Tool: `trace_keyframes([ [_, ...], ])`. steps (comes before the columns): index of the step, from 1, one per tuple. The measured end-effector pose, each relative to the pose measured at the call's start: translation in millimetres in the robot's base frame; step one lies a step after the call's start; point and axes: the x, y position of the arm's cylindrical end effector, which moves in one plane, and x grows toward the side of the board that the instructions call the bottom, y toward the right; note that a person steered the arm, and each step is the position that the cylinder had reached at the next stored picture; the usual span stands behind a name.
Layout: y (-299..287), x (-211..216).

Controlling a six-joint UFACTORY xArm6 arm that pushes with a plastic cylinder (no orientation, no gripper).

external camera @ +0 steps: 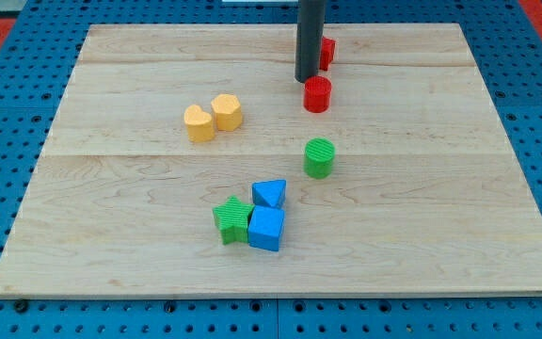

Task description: Nudge the yellow hexagon down

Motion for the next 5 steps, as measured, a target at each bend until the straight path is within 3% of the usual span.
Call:
trace_keyframes([
  [1, -44.6, -13.6],
  [5, -68.6, 130.8],
])
